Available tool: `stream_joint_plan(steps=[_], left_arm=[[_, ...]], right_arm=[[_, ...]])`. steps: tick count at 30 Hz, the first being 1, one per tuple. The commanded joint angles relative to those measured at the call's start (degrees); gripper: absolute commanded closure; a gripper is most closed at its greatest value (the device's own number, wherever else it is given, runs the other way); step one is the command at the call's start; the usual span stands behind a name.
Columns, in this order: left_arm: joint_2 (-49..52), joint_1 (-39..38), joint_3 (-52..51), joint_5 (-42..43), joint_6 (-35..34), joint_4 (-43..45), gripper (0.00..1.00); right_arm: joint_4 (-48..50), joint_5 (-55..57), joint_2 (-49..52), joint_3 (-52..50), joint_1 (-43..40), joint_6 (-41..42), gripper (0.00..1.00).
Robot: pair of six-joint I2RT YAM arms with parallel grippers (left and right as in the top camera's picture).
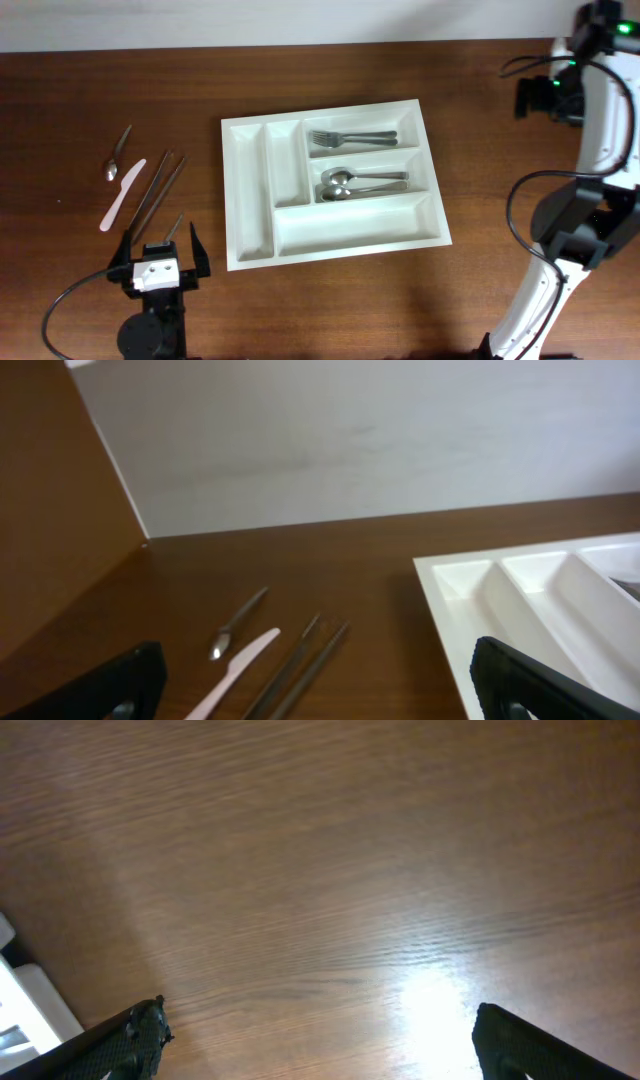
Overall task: Pack container
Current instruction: 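Move the left gripper toward the metal tongs left of the tray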
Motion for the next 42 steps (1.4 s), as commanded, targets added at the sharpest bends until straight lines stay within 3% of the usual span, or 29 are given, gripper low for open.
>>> stream_joint_plan(steps=[1, 6, 9, 17, 22, 26, 33, 39, 42], left_arm=[[-0.5, -0.2, 1.1, -2.4, 0.3, 1.4, 0.01], [-0.5, -0.2, 1.1, -2.3, -1.2, 12.7, 0.01], [-0.3, -0.2, 2.7, -5.8, -1.2, 14.1, 0.01], [9.4, -0.2, 16.9, -12.6, -1.2, -4.5, 0.01], [22.4, -0.2, 28.3, -13.2, -1.2, -12.1, 0.01], [35.2, -0.2, 38.2, -13.1, -2.4, -23.3, 0.01], [54.4, -0.2, 50.8, 0.8, -3.4, -42.6, 0.01], [61.3, -0.2, 52.6, 15.6, -3.4, -45.4, 0.01], [62.2, -0.2, 52.6, 18.2, -3.4, -45.7, 0.01]], right_arm=[[-0.2, -4.4, -0.1, 0.1, -1.1, 1.3, 0.01], [-0.2, -4.8, -0.1, 0.1, -1.4, 1.3, 0.01], [-0.2, -4.8, -0.1, 0.1, -1.3, 1.3, 0.01], [-0.2, -4.8, -0.1, 0.1, -1.3, 1.3, 0.01], [-0.2, -4.8, -0.1, 0.1, -1.3, 1.3, 0.01], [-0.2, -4.8, -0.1, 0.1, -1.3, 1.3, 0.01], [-0.2, -4.8, -0.1, 0.1, -1.3, 1.3, 0.01], [-0.2, -4.8, -0.1, 0.1, -1.3, 1.3, 0.01], [-0.2, -4.8, -0.1, 0.1, -1.3, 1.3, 0.01]])
